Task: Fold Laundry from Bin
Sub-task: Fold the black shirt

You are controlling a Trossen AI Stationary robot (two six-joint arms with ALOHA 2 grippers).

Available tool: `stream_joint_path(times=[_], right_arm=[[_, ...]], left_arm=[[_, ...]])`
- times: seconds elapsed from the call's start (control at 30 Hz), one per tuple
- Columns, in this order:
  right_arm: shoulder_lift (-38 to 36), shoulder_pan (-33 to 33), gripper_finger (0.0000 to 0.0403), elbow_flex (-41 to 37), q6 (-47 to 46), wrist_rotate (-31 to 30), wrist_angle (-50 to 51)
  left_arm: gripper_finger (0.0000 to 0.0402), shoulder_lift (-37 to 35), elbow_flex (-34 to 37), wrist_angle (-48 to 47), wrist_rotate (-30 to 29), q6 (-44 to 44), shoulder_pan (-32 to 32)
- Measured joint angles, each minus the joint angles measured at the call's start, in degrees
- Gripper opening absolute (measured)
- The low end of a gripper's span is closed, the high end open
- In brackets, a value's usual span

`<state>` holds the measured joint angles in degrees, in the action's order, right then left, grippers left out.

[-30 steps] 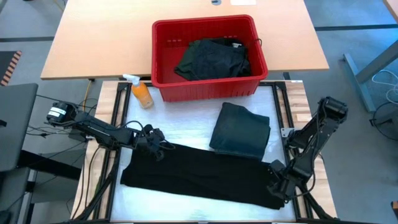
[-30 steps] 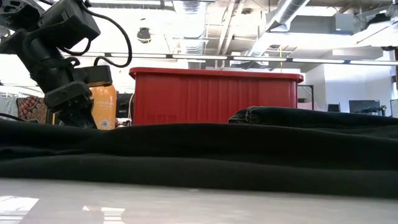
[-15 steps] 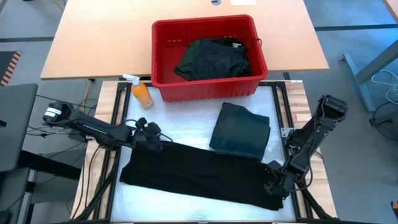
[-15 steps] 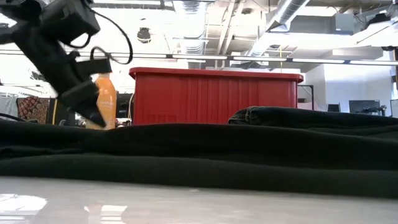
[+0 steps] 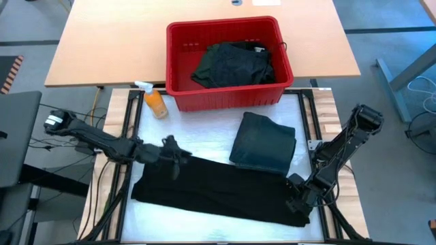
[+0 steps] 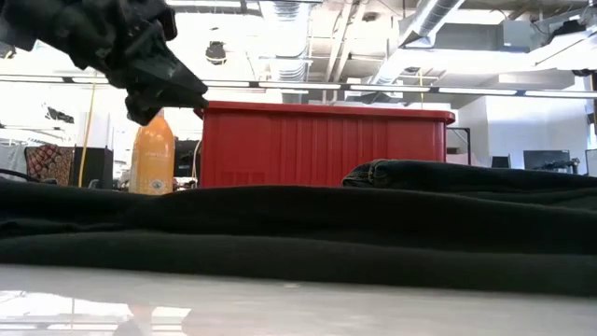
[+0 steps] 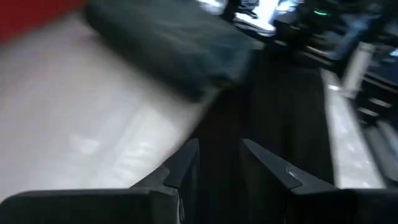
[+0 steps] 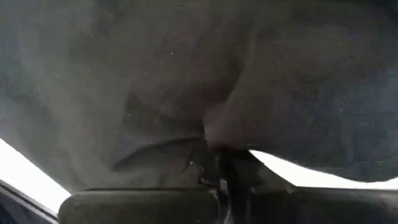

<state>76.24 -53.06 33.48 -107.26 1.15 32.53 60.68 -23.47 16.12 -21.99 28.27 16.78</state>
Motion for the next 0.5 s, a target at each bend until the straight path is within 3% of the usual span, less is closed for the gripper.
stream_joint_path(times=[0.2,0.27,0.5], right_arm=[[-6.8,0.0,0.0044,6.0,3.0,0.0,11.7],[-8.7,-0.1,0.0043,8.7,5.7,-0.1,14.6],[-13.9,-0.1,0.0035,18.1,17.9,-4.3,16.9]], left_arm=[[0.0105,16.1,-0.7,21.8,1.1,0.6,6.5],[0.0105,22.1,-3.3,25.2,1.2,-0.3,7.6],[0.0105,39.0,-19.6,14.6,-1.1,-1.6,6.1]])
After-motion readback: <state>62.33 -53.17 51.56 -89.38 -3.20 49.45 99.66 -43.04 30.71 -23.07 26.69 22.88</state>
